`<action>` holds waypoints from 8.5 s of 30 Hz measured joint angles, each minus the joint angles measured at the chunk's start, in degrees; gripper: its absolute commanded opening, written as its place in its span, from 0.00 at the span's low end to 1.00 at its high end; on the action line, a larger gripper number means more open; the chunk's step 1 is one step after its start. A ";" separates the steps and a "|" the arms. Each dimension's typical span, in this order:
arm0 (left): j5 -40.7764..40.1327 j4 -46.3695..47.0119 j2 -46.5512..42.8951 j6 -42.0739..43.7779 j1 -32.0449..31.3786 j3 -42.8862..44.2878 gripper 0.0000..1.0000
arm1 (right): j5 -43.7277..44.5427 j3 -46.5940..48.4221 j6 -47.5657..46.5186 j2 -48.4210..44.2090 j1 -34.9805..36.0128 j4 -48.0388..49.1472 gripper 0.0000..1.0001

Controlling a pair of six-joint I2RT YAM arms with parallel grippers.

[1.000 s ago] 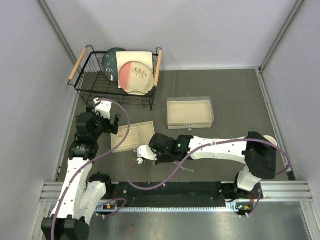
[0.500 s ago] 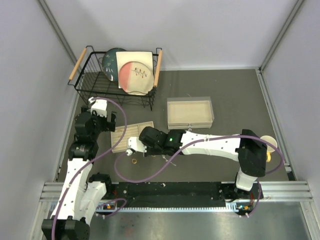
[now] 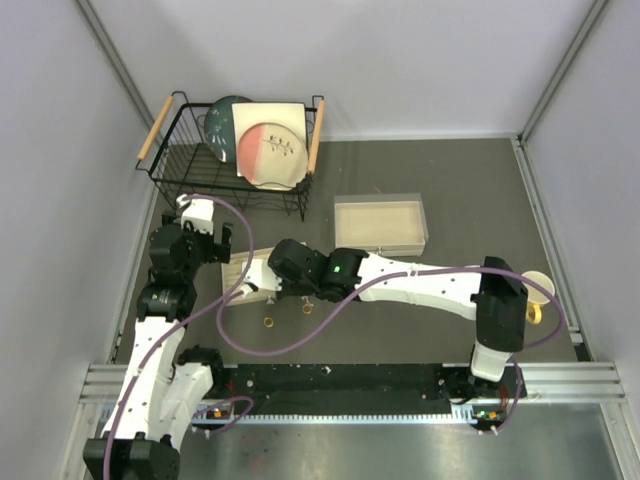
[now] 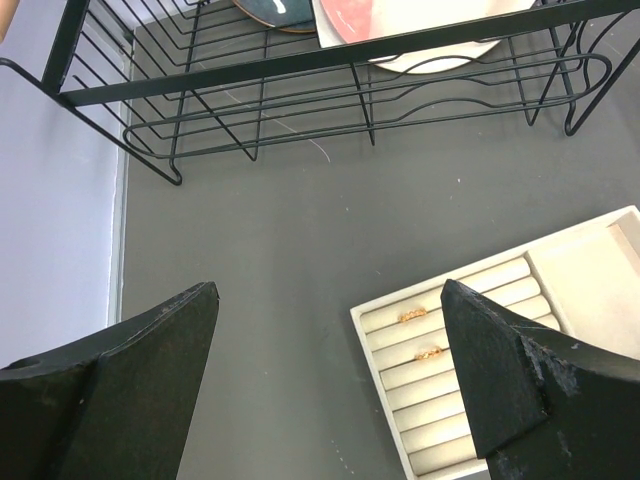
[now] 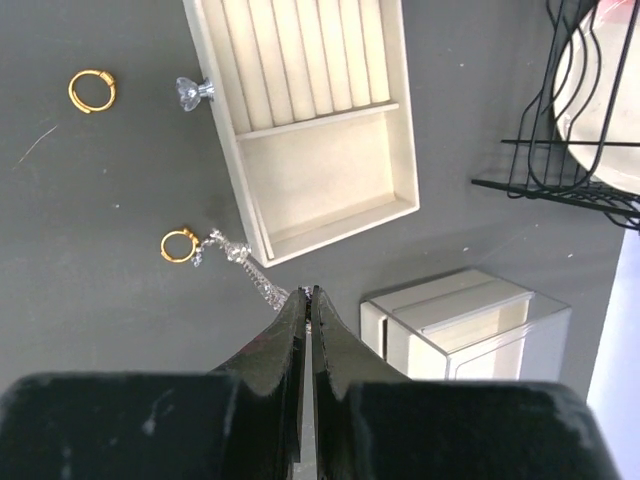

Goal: Organize the mixed jewelry

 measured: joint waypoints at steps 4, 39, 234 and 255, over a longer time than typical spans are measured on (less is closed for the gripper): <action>0.09 0.00 0.00 -0.02 0.00 0.00 0.99 | 0.59 1.81 -0.76 0.55 0.00 -0.61 0.00; -7.48 2.12 4.61 -4.76 5.16 2.25 0.99 | 4.52 13.79 -5.81 6.67 -2.91 -2.21 0.00; 28.41 -11.13 11.06 12.52 20.22 6.43 0.97 | -25.38 -6.60 -14.29 13.16 -7.43 6.75 0.00; 37.48 -2.40 7.80 -1.31 20.37 5.40 0.96 | -16.61 -4.00 2.12 3.06 -8.87 2.01 0.00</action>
